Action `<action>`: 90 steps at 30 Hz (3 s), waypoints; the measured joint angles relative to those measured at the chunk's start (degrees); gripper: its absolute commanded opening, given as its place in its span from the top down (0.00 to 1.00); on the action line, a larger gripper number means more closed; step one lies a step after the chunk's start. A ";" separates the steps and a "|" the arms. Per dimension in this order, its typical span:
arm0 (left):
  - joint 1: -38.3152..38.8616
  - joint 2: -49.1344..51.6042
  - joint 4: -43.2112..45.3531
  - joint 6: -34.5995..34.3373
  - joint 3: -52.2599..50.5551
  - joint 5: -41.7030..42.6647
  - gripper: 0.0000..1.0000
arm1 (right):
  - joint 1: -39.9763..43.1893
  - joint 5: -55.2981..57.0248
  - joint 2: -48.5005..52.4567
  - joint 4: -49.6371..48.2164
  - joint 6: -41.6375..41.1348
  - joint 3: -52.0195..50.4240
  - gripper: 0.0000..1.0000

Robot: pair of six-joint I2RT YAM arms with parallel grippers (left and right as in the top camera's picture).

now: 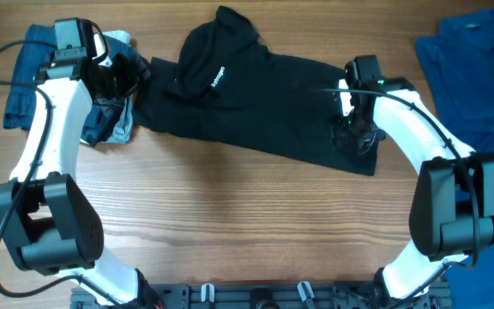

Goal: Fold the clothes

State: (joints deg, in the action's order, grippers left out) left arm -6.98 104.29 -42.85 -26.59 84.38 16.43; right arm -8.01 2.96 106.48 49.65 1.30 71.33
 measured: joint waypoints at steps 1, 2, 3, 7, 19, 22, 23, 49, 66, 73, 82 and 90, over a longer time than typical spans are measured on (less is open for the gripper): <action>0.00 0.00 0.00 -0.02 0.00 0.02 0.04 | -0.09 0.07 0.00 -1.29 -0.33 -0.92 0.28; 0.00 0.00 -0.02 -0.02 0.00 -0.02 0.03 | -0.26 0.70 0.00 -3.85 -1.09 -2.54 0.28; 0.00 0.00 0.00 -0.02 0.00 0.00 0.03 | -0.39 1.27 0.00 -5.40 -1.33 -3.74 0.29; 0.00 0.00 0.02 -0.02 0.00 0.00 0.04 | -0.52 7.98 0.00 -9.31 -1.75 -6.82 0.29; 5.25 0.00 1.95 3.89 0.02 -3.82 0.12 | 2.40 22.53 -0.02 -25.97 2.03 -6.40 0.22; 12.24 0.00 1.99 6.93 0.02 -9.84 0.24 | 3.43 13.31 -0.37 -15.78 1.75 -3.02 0.63; 14.36 0.00 1.90 7.63 0.02 -11.96 0.27 | 3.54 8.37 -1.18 -12.57 1.70 -2.58 0.82; 17.05 0.00 1.25 8.98 0.00 -18.56 0.09 | 16.15 -13.79 -5.51 -5.07 -18.25 -14.71 0.53; 17.05 0.00 1.31 8.94 0.00 -18.73 0.12 | 23.76 -7.28 -6.21 -11.56 -15.28 -16.57 0.96; 20.61 0.00 1.46 16.00 0.00 -18.05 0.94 | 27.30 -6.36 -6.14 -14.29 -8.00 -13.66 0.40; 21.92 2.99 -5.38 21.57 0.02 -15.32 0.96 | 23.74 -16.02 -6.21 -2.34 -6.95 1.05 0.39; 21.99 10.80 -0.76 21.57 0.00 -12.90 0.94 | 21.31 -16.52 -6.21 -3.54 -6.95 1.05 0.39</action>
State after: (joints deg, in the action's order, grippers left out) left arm 15.00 115.09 -43.62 -5.02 84.38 3.53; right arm 13.30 -13.56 100.27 46.11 -5.65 72.38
